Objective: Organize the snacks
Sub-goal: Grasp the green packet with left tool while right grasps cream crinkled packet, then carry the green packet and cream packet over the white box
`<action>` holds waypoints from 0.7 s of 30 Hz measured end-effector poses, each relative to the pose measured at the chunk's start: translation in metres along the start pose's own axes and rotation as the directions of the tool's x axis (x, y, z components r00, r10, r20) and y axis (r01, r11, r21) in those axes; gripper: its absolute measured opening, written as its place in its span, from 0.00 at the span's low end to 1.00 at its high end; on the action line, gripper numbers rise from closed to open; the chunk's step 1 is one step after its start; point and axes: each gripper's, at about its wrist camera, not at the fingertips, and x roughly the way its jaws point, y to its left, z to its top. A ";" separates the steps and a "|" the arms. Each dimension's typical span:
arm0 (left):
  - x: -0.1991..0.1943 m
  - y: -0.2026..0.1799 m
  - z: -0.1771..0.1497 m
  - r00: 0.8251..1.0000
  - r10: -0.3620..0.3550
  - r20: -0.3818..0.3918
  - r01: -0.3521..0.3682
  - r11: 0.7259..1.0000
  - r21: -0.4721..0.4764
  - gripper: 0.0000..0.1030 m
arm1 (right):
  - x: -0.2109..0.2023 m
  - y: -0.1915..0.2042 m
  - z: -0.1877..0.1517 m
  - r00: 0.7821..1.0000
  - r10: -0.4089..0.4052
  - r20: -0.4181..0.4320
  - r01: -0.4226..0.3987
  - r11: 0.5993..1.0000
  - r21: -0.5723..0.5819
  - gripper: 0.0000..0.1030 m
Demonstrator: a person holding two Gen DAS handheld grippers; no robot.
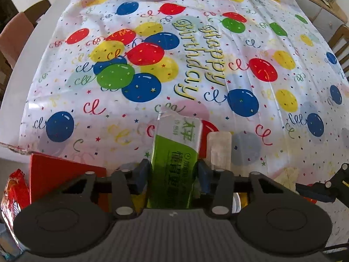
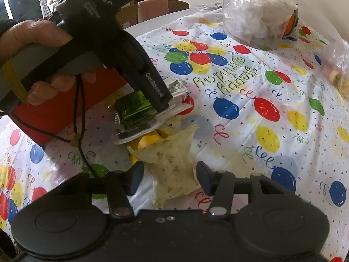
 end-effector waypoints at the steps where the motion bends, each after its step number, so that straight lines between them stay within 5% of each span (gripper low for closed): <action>1: 0.000 0.000 0.000 1.000 0.000 0.001 0.000 1.000 0.002 0.43 | 0.000 0.000 0.000 1.000 0.001 -0.001 -0.001 1.000 0.003 0.43; 10: -0.008 0.008 -0.007 1.000 -0.002 0.020 0.003 0.999 -0.050 0.42 | -0.007 0.001 -0.004 1.000 -0.013 0.007 0.013 0.999 0.046 0.27; 21: -0.050 0.017 -0.040 0.995 -0.060 0.073 0.067 0.993 -0.096 0.42 | -0.050 0.013 -0.016 0.996 -0.072 0.059 0.061 0.984 0.168 0.27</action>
